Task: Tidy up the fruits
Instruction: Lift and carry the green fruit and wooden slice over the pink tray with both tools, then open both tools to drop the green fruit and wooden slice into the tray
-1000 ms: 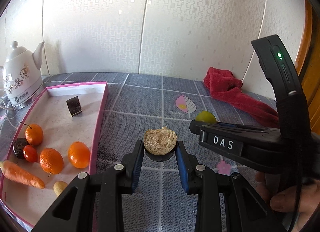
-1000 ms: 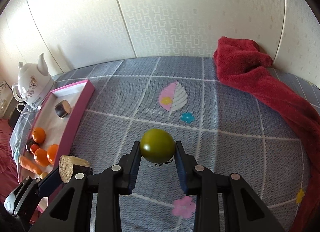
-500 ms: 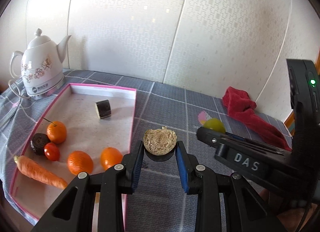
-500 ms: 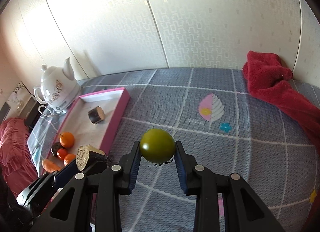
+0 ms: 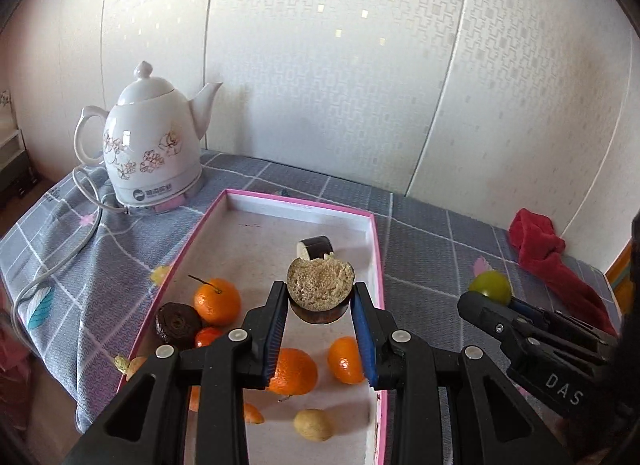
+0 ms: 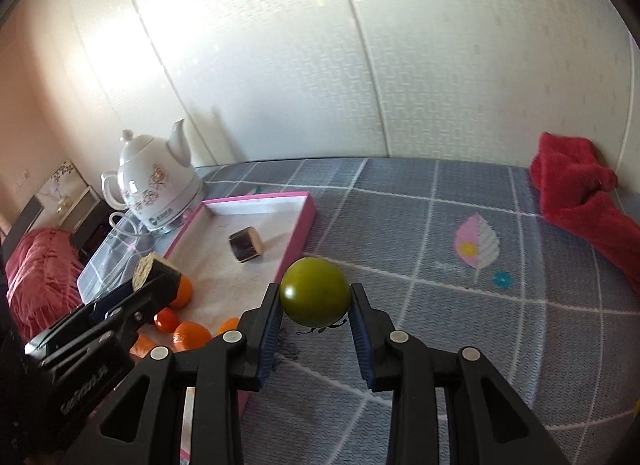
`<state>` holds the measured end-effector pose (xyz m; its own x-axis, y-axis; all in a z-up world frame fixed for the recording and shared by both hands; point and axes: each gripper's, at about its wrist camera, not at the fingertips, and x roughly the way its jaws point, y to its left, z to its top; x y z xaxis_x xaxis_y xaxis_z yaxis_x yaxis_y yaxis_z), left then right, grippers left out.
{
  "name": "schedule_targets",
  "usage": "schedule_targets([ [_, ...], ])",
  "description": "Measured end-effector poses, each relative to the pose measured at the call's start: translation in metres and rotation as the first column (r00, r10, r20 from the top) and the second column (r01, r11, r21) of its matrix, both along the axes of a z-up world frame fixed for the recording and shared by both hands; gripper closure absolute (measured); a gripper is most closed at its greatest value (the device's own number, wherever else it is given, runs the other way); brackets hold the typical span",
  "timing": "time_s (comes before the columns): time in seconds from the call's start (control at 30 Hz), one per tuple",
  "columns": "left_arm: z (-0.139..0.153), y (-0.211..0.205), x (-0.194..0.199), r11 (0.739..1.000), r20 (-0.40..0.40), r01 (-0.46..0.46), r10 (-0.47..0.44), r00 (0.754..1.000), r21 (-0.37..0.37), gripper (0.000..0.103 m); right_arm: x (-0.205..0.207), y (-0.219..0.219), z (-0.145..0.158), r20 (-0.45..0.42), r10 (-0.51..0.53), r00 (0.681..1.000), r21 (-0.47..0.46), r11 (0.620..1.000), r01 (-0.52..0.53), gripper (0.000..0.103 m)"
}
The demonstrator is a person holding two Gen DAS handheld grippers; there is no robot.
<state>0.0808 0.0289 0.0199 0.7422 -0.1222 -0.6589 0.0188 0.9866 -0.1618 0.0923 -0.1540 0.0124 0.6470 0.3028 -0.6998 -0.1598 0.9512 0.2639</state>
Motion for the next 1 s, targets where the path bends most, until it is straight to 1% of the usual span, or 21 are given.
schedule_targets([
  [0.07, -0.004, 0.006, 0.003, 1.000, -0.015, -0.016, 0.016, 1.000, -0.020, 0.071, 0.000, 0.012, 0.000, 0.012, 0.030, 0.999, -0.017, 0.999, -0.030, 0.070],
  [0.13, -0.005, 0.013, 0.003, 0.999, -0.013, -0.036, 0.036, 0.999, -0.022, 0.071, 0.000, 0.022, 0.000, 0.020, 0.058, 0.998, -0.033, 0.998, -0.058, 0.070],
  [0.2, -0.006, 0.018, 0.002, 0.998, -0.016, -0.055, 0.055, 0.998, -0.040, 0.071, -0.001, 0.033, -0.002, 0.029, 0.085, 0.996, -0.062, 0.995, -0.084, 0.070],
  [0.27, -0.008, 0.023, 0.004, 0.996, -0.027, -0.080, 0.079, 0.996, -0.039, 0.071, -0.003, 0.039, -0.004, 0.030, 0.101, 0.994, -0.082, 0.992, -0.098, 0.070],
  [0.33, -0.010, 0.027, 0.007, 0.995, -0.033, -0.098, 0.097, 0.995, -0.033, 0.071, -0.004, 0.040, -0.005, 0.024, 0.102, 0.994, -0.077, 0.992, -0.100, 0.070],
  [0.43, -0.010, 0.029, 0.005, 0.993, -0.022, -0.119, 0.119, 0.993, -0.005, 0.071, -0.001, 0.041, -0.005, 0.022, 0.100, 0.995, -0.058, 0.993, -0.099, 0.070],
  [0.53, -0.010, 0.032, 0.005, 0.991, -0.022, -0.131, 0.131, 0.991, 0.001, 0.071, 0.004, 0.049, -0.004, 0.026, 0.116, 0.993, -0.073, 0.991, -0.114, 0.070],
  [0.73, -0.013, 0.036, 0.008, 0.991, -0.035, -0.135, 0.135, 0.990, 0.002, 0.071, 0.021, 0.063, -0.007, 0.010, 0.131, 0.991, -0.041, 0.991, -0.130, 0.069],
  [0.87, -0.015, 0.040, 0.011, 0.989, -0.045, -0.145, 0.145, 0.988, -0.001, 0.071, 0.026, 0.069, -0.012, -0.002, 0.148, 0.989, -0.038, 0.988, -0.148, 0.070],
  [1.0, -0.021, 0.050, 0.016, 0.985, -0.079, -0.169, 0.166, 0.983, -0.032, 0.070, 0.028, 0.072, -0.017, -0.010, 0.158, 0.987, -0.031, 0.987, -0.158, 0.069],
])
